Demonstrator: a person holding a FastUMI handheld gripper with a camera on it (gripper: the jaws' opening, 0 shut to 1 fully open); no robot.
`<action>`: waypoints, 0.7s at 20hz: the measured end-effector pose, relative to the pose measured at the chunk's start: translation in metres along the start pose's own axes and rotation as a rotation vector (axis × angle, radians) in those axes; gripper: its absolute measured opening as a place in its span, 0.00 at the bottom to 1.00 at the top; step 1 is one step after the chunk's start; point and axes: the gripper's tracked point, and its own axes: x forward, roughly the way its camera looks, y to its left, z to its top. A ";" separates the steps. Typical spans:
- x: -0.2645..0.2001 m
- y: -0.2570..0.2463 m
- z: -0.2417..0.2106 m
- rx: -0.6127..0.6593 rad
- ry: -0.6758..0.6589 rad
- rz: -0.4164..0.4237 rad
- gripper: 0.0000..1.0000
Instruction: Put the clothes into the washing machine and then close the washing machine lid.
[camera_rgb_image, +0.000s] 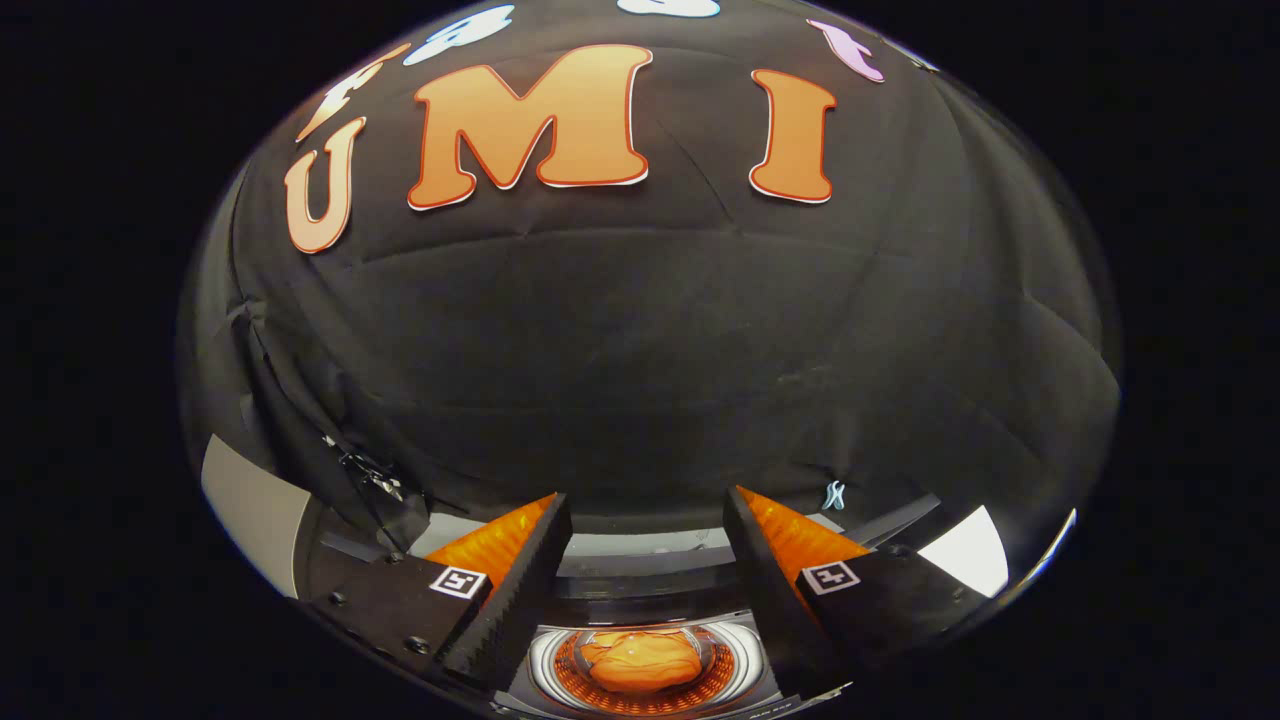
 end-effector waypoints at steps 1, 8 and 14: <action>-0.003 0.000 -0.002 0.001 -0.003 -0.004 0.99; -0.028 -0.003 -0.019 0.004 -0.017 -0.040 0.99; -0.050 -0.006 -0.038 0.005 -0.023 -0.090 0.99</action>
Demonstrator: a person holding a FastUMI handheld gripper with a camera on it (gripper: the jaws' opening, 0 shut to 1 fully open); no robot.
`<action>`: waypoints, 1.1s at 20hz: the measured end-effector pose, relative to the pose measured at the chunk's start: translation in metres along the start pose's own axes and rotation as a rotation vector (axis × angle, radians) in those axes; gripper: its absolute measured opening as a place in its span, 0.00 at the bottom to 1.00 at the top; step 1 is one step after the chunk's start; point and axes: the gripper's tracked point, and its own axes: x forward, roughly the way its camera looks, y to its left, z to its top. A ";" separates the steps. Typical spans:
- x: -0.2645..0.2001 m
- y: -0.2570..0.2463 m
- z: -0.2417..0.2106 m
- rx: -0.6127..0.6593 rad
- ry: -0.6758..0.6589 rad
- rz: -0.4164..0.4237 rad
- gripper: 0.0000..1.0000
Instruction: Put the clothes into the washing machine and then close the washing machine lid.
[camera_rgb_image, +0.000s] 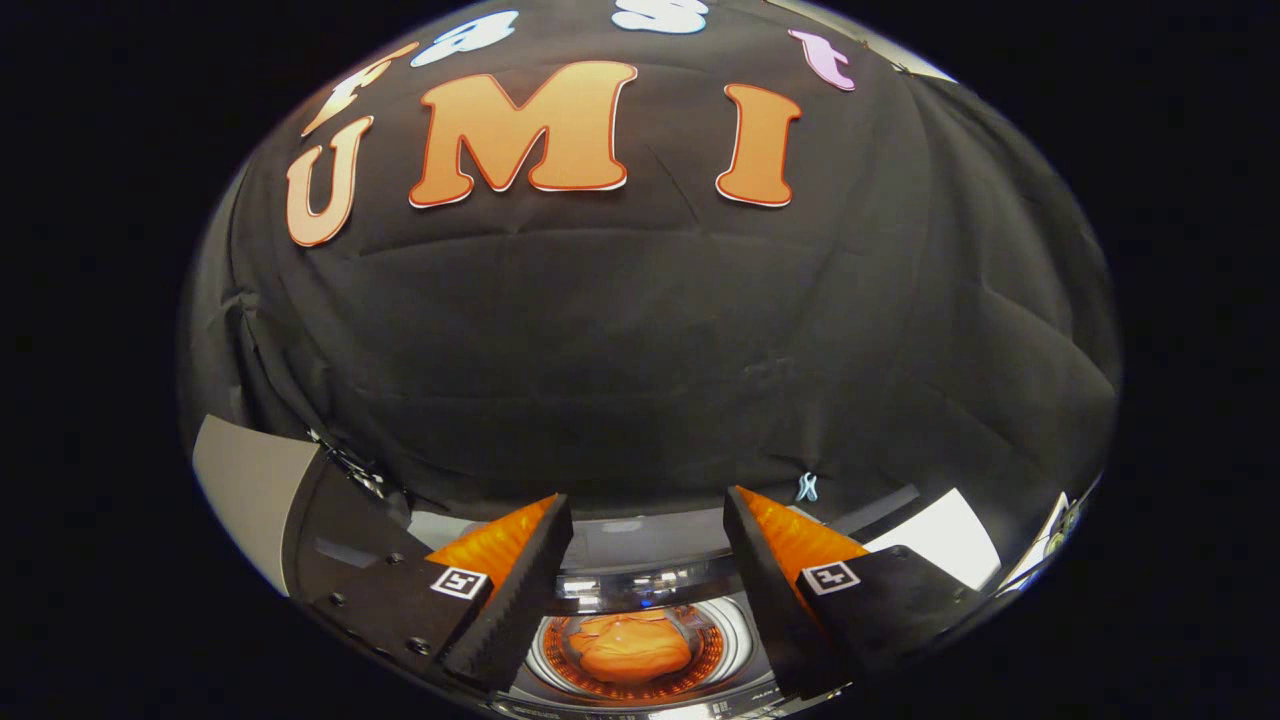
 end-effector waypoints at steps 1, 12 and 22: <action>-0.004 -0.001 -0.003 0.001 0.001 -0.006 0.99; -0.048 -0.012 -0.098 0.138 0.119 -0.020 0.99; -0.114 -0.033 -0.060 0.177 -0.030 -0.041 0.99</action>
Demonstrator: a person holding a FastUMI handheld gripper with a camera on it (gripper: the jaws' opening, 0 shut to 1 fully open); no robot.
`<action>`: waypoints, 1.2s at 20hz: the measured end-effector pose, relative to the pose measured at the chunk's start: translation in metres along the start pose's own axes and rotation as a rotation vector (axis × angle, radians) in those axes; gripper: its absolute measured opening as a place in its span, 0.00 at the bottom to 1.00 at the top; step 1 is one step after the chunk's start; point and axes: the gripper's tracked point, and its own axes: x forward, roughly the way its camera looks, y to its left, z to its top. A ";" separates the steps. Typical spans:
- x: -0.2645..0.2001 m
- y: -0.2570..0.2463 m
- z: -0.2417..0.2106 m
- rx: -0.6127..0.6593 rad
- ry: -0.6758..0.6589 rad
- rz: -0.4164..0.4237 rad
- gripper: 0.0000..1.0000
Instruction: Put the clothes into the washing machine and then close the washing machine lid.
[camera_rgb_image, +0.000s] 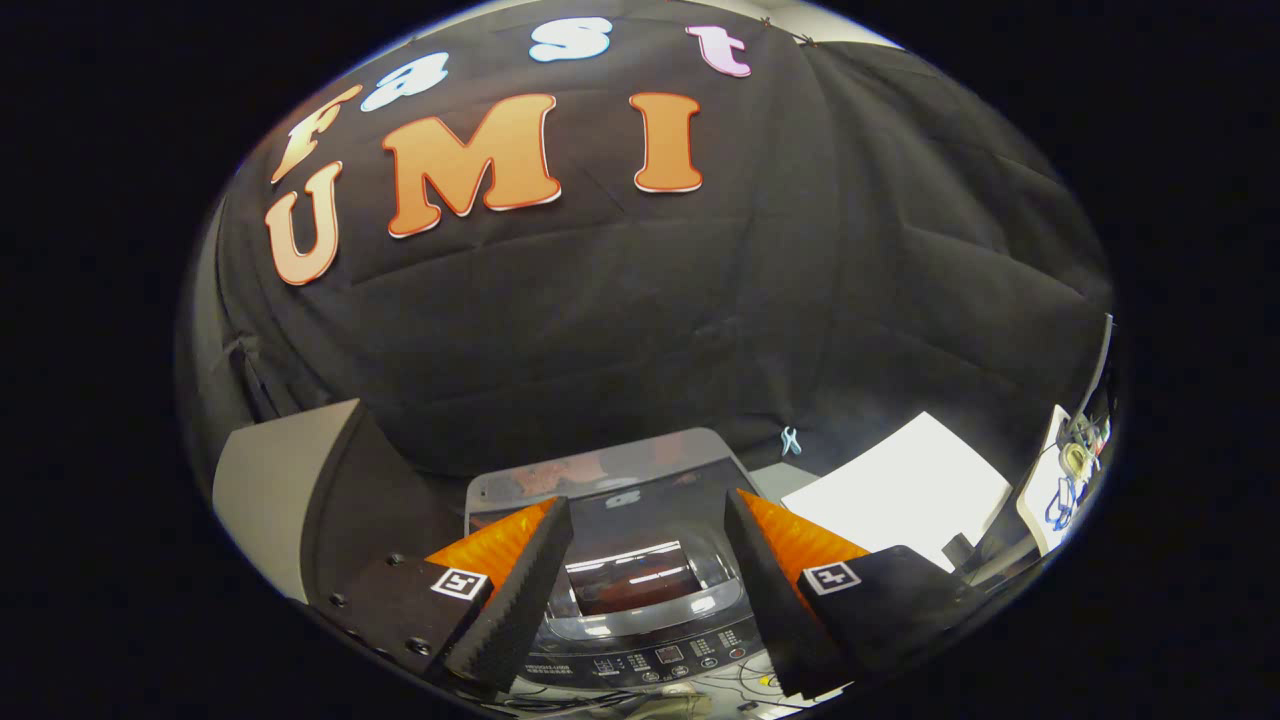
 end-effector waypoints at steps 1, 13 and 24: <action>-0.006 0.002 0.009 -0.005 -0.017 0.004 0.99; -0.081 0.053 0.119 -0.040 -0.189 0.122 0.99; -0.160 0.044 0.181 -0.039 -0.319 0.122 0.98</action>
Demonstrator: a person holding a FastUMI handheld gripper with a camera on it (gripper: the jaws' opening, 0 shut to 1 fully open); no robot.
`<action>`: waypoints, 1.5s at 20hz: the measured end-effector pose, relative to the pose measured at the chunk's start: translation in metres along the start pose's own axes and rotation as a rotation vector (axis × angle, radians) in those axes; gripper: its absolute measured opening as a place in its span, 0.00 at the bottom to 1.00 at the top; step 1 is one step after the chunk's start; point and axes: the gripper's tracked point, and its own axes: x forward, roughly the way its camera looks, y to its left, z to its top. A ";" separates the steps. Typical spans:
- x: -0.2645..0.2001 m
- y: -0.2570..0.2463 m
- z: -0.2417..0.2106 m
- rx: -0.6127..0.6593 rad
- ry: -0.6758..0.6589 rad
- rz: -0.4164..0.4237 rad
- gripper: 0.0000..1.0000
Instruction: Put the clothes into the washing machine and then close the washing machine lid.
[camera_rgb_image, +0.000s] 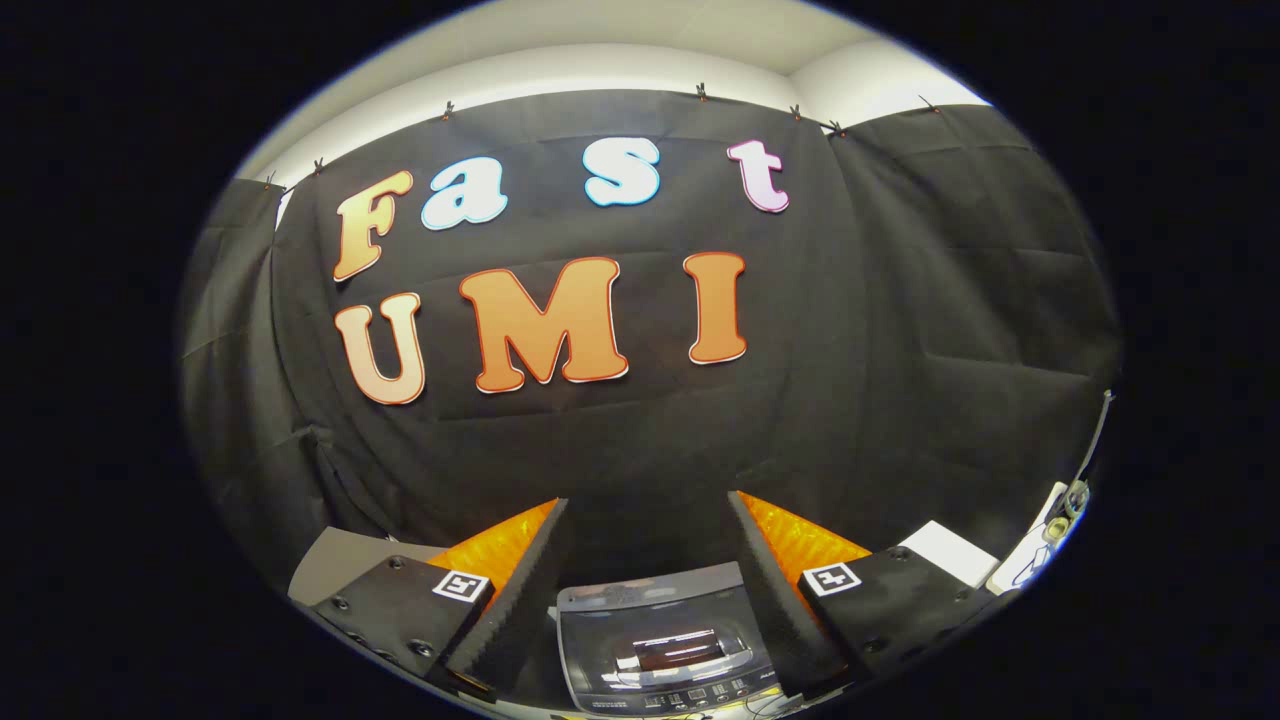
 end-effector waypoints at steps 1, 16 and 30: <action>-0.003 0.000 0.005 -0.006 -0.007 -0.002 0.98; -0.029 0.008 0.024 -0.036 -0.072 -0.003 0.98; -0.034 0.013 0.036 -0.044 -0.107 -0.004 0.98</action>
